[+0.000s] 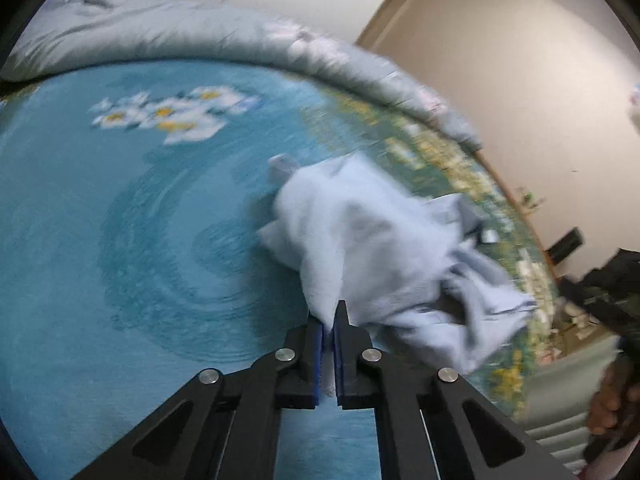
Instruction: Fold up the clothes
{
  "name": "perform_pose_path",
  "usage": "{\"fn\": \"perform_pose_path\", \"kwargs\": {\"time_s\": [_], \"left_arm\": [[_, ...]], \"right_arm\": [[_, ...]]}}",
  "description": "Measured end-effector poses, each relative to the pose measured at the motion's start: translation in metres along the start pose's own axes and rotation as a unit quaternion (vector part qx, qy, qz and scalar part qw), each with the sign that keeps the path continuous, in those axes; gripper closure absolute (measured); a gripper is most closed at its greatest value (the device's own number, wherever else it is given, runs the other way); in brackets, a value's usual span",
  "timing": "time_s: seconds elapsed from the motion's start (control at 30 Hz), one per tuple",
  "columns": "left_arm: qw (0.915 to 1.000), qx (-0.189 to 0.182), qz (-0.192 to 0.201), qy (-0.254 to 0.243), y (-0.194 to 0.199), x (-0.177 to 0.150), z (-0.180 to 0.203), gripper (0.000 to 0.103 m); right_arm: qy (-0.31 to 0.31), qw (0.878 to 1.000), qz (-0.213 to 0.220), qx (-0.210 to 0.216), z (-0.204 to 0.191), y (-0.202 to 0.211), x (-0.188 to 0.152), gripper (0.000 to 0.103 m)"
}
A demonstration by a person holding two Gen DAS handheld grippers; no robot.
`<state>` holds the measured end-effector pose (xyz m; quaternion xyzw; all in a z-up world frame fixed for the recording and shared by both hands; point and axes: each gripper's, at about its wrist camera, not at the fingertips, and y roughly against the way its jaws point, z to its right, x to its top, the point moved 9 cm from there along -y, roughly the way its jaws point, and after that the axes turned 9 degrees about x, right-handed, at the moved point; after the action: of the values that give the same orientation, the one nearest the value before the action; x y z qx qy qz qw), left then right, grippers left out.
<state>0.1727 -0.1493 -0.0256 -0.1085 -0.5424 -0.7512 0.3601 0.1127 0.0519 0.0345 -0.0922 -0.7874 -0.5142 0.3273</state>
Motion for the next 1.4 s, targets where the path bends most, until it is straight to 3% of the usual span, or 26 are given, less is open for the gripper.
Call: {"fn": "perform_pose_path", "kwargs": {"time_s": [0.13, 0.23, 0.33, 0.43, 0.57, 0.63, 0.7, 0.73, 0.9, 1.1, 1.23, 1.4], "left_arm": [[0.9941, -0.095, 0.033, -0.042, 0.037, 0.007, 0.049, 0.099], [0.9828, -0.157, 0.048, -0.084, 0.06, 0.003, 0.088, 0.099], [0.9767, -0.175, 0.046, -0.115, 0.064, -0.004, 0.111, 0.099], [0.9747, -0.18, 0.026, -0.13, 0.053, -0.015, 0.123, 0.099], [0.9772, -0.16, -0.016, -0.139, 0.027, -0.036, 0.128, 0.097], [0.978, -0.151, -0.036, -0.139, 0.023, -0.046, 0.118, 0.086], [0.9793, -0.141, -0.049, -0.137, 0.021, -0.053, 0.106, 0.044], [0.9803, -0.137, -0.046, -0.135, 0.023, -0.055, 0.098, 0.038], [0.9862, -0.121, -0.015, -0.113, 0.042, -0.046, 0.052, 0.034], [0.9978, -0.062, -0.006, -0.025, 0.038, -0.026, -0.008, 0.032], [0.9993, -0.034, -0.014, 0.001, 0.026, -0.024, -0.028, 0.032], [0.9994, -0.025, -0.024, -0.001, 0.02, -0.032, -0.031, 0.032]], "right_arm": [[0.009, 0.998, -0.01, 0.053, -0.015, -0.004, -0.014, 0.047], [-0.002, 0.993, -0.004, 0.122, -0.033, 0.0, -0.016, 0.047], [-0.024, 0.984, 0.024, 0.175, -0.041, 0.015, -0.008, 0.047], [-0.023, 0.982, 0.034, 0.183, -0.046, 0.022, -0.003, 0.047], [-0.009, 0.984, 0.024, 0.178, -0.052, 0.02, -0.004, 0.047], [-0.003, 0.985, 0.015, 0.172, -0.054, 0.015, -0.007, 0.047], [-0.004, 0.985, 0.01, 0.171, -0.051, 0.012, -0.01, 0.047], [-0.006, 0.985, 0.007, 0.17, -0.05, 0.01, -0.012, 0.047], [0.011, 0.984, -0.018, 0.175, -0.064, -0.005, -0.025, 0.047], [0.071, 0.981, -0.072, 0.167, -0.107, -0.043, -0.053, 0.047], [0.125, 0.978, -0.103, 0.135, -0.128, -0.069, -0.073, 0.047], [0.159, 0.977, -0.114, 0.081, -0.128, -0.087, -0.087, 0.047]]}}
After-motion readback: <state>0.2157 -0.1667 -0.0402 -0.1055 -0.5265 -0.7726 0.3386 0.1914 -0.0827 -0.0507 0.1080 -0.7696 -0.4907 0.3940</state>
